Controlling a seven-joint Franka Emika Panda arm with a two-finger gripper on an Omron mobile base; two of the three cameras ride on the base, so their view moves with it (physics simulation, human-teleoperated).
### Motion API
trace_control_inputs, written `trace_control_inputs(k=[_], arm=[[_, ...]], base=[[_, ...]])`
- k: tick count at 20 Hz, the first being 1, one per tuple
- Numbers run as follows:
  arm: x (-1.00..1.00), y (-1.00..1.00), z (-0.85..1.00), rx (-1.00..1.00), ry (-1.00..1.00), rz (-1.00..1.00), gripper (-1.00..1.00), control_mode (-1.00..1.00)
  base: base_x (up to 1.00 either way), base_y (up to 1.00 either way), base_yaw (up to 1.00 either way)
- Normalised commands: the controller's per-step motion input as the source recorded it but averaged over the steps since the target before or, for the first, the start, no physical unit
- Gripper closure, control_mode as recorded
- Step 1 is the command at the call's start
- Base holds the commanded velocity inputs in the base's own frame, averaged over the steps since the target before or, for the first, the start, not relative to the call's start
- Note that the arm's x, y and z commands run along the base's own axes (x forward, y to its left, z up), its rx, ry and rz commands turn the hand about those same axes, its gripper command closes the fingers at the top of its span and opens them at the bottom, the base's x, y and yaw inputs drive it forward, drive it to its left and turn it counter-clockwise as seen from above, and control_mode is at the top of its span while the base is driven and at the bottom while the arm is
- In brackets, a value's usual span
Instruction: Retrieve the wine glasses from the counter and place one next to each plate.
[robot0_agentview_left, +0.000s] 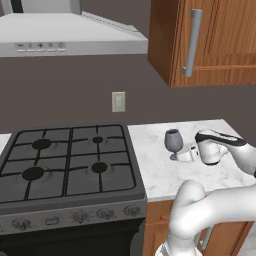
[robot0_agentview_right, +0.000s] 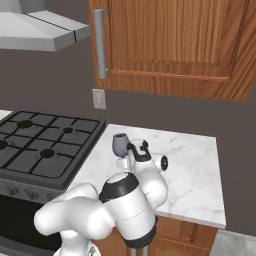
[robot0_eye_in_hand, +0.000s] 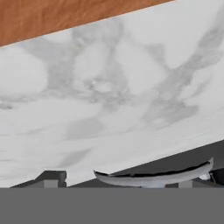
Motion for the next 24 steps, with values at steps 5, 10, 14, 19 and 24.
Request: trace_control_inputs(k=[5,10,14,19,24], arm=[[-0.09,0.06,0.27,0.03,0.00,-0.06,1.00,-1.00],[-0.24,0.00,0.73,0.06,-0.01,0.00,1.00,-1.00],[-0.39,0.00,0.98,0.07,-0.04,0.00,1.00,-1.00],[-0.87,0.00,0.79,0.02,-0.15,0.00,1.00,-1.00],[-1.00,0.00,0.45,0.00,-0.33,0.00,1.00,-1.00]], base=[[0.00,0.00,0.00],[0.00,0.00,0.00],[0.00,0.00,0.00],[0.00,0.00,0.00],[0.00,0.00,0.00]])
